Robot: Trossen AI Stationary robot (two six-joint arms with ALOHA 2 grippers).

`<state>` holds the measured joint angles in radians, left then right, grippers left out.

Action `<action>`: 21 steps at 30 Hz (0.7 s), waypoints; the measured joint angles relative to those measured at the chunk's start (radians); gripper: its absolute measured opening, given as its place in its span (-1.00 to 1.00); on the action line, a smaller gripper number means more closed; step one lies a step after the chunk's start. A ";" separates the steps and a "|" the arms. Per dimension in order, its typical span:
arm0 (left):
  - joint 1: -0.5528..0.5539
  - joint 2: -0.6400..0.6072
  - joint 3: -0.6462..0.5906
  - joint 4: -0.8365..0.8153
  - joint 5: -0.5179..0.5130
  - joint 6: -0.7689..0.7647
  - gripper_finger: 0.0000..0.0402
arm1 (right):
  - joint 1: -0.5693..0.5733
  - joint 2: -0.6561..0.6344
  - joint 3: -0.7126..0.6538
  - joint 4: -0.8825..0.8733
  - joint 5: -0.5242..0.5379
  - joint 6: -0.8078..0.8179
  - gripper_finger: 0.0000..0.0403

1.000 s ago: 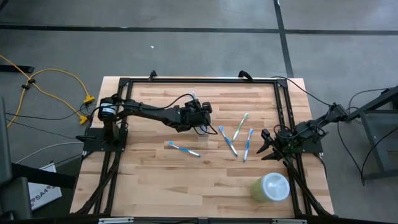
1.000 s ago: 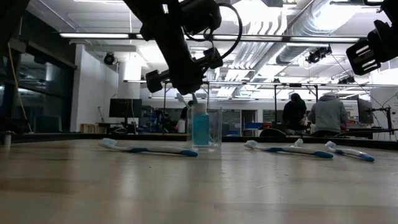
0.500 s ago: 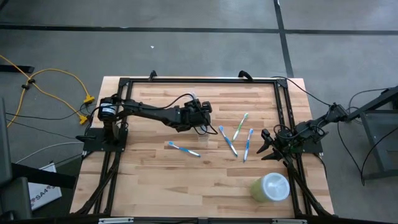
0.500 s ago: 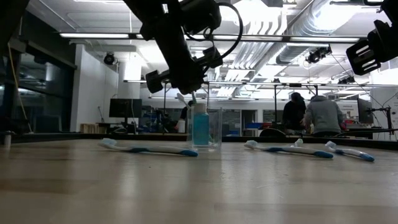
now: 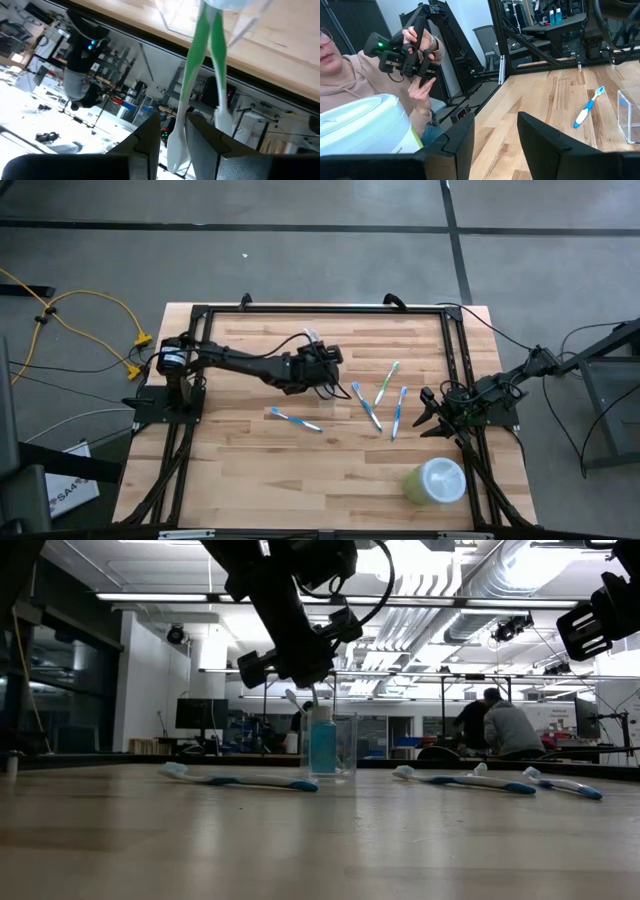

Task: Pick & Place toothbrushing station
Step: Put the bottom green toothbrush into the transparent organizer, then put the left blue toothbrush into the transparent organizer

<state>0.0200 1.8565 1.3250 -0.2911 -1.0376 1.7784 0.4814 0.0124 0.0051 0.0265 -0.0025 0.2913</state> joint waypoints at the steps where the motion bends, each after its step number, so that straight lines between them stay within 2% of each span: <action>1: -0.003 0.000 0.000 0.010 -0.004 0.008 -0.58 | 0.000 0.000 0.000 0.000 0.000 0.000 -0.30; 21: -0.068 0.000 0.000 0.012 -0.014 -0.003 -0.58 | 0.000 0.000 0.000 0.000 0.000 0.000 -0.30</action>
<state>-0.0478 1.8561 1.3254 -0.2790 -1.0518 1.7752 0.4816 0.0124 0.0051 0.0265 -0.0025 0.2913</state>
